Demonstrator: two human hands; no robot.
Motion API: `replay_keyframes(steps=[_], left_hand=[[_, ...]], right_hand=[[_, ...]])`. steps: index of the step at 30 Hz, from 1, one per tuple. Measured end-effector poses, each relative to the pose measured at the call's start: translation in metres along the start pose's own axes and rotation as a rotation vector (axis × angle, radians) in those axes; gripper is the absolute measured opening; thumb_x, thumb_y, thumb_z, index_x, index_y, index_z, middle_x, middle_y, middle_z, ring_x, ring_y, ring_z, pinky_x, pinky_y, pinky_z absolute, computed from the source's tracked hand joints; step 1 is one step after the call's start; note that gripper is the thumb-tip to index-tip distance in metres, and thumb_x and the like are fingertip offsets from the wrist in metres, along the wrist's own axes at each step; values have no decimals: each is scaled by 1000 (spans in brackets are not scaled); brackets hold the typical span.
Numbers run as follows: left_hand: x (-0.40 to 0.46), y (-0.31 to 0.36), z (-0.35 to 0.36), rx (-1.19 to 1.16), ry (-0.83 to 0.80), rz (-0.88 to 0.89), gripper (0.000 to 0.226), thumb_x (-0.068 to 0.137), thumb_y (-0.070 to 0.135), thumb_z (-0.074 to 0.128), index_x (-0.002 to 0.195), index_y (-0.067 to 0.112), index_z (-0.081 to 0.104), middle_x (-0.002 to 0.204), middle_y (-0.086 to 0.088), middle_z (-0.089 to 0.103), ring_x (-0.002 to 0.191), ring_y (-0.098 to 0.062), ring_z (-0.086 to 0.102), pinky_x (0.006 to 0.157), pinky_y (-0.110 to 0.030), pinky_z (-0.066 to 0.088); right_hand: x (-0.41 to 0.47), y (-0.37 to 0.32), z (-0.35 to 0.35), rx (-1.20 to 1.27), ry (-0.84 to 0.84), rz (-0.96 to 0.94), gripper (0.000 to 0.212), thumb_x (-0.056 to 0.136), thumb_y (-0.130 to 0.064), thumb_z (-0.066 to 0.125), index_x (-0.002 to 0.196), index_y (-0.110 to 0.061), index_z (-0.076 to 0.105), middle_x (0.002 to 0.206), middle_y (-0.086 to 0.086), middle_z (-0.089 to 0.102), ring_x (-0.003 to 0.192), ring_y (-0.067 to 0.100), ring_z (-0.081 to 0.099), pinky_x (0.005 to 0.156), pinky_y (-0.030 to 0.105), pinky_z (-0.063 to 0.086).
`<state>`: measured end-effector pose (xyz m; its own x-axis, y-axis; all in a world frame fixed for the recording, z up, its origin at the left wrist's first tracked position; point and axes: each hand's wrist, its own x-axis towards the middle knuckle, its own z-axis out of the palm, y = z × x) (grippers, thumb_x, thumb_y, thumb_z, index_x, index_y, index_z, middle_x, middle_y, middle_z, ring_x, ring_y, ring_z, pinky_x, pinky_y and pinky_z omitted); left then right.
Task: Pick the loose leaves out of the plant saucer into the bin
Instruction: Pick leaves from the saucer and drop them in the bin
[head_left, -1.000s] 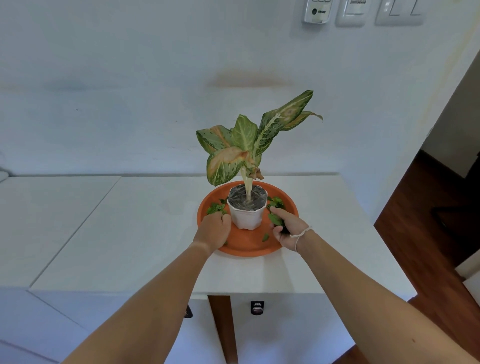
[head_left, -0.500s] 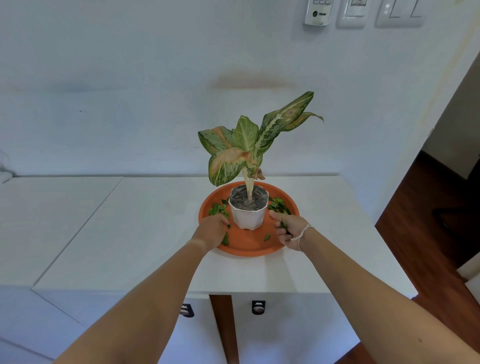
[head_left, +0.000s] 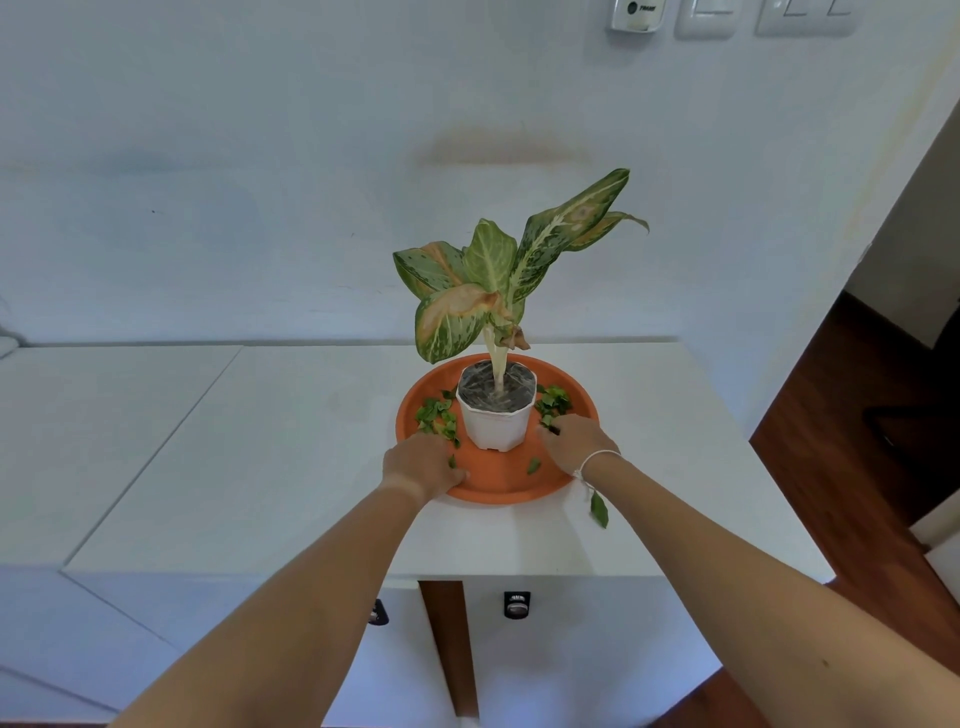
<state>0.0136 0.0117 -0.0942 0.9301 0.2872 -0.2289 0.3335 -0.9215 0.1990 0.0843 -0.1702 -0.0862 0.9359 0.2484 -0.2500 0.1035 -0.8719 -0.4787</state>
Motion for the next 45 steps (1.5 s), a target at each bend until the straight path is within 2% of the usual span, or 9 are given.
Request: replay_keyframes(steps=[4, 11, 16, 24, 28, 32, 36, 40, 45], left_hand=[[2, 3, 2, 65, 34, -46, 31, 83, 44, 63, 93, 15, 64, 99, -3, 69, 95, -22, 65, 78, -31, 49], [0, 13, 7, 92, 134, -10, 22, 93, 15, 45, 96, 11, 66, 102, -6, 70, 95, -25, 66, 71, -29, 45], [-1, 12, 12, 151, 195, 39, 27, 96, 10, 38, 100, 8, 65, 105, -9, 69, 97, -27, 66, 73, -30, 47], [2, 11, 12, 147, 153, 42, 29, 95, 7, 36, 103, 8, 64, 108, -10, 68, 100, -29, 65, 81, -33, 49], [-1, 12, 8, -86, 159, 18, 28, 97, 21, 33, 106, 8, 55, 106, -11, 68, 98, -32, 63, 87, -40, 50], [-6, 10, 2, -249, 149, 31, 30, 97, 25, 29, 94, 8, 53, 97, -13, 64, 89, -29, 61, 80, -38, 48], [-15, 11, -5, -360, 157, 35, 39, 97, 20, 29, 61, 16, 42, 73, -7, 53, 73, -22, 51, 65, -29, 36], [-22, 16, -5, -423, 171, 63, 43, 98, 23, 29, 58, 17, 42, 63, -3, 48, 64, -17, 47, 54, -26, 31], [-30, 26, 1, -606, 136, 126, 43, 96, 16, 33, 53, 16, 31, 56, -1, 36, 54, -14, 32, 53, -27, 23]], right_hand=[[5, -1, 3, -245, -36, -32, 32, 96, -33, 41, 110, -14, 63, 107, 4, 66, 89, 21, 57, 75, 29, 45], [5, -8, 16, -494, -34, -147, 28, 94, -30, 51, 110, -11, 64, 106, 7, 68, 98, 25, 64, 72, 30, 46], [3, -12, 24, -580, 66, -187, 24, 96, -15, 43, 106, -9, 64, 101, 8, 69, 93, 26, 66, 69, 31, 48], [3, -8, 27, -509, 81, -203, 29, 97, -15, 37, 106, -11, 64, 103, 8, 69, 94, 26, 65, 76, 32, 52], [5, -6, 15, -149, 20, -79, 23, 92, -15, 41, 89, -14, 63, 90, 6, 64, 82, 24, 57, 68, 28, 44], [-1, 1, -5, 602, -81, 47, 35, 87, -13, 54, 55, -16, 38, 56, 0, 40, 47, 12, 40, 45, 20, 29], [-11, 22, -16, 1084, -237, 169, 30, 84, -14, 43, 59, -19, 28, 52, -1, 28, 31, 8, 24, 35, 13, 12], [-28, 40, -16, 1383, -291, 217, 23, 81, -15, 32, 58, -16, 30, 43, -2, 32, 30, 10, 26, 34, 11, 14], [-48, 62, -10, 1580, -272, 225, 23, 81, -14, 28, 58, -14, 32, 44, 0, 37, 31, 12, 31, 33, 10, 18]])
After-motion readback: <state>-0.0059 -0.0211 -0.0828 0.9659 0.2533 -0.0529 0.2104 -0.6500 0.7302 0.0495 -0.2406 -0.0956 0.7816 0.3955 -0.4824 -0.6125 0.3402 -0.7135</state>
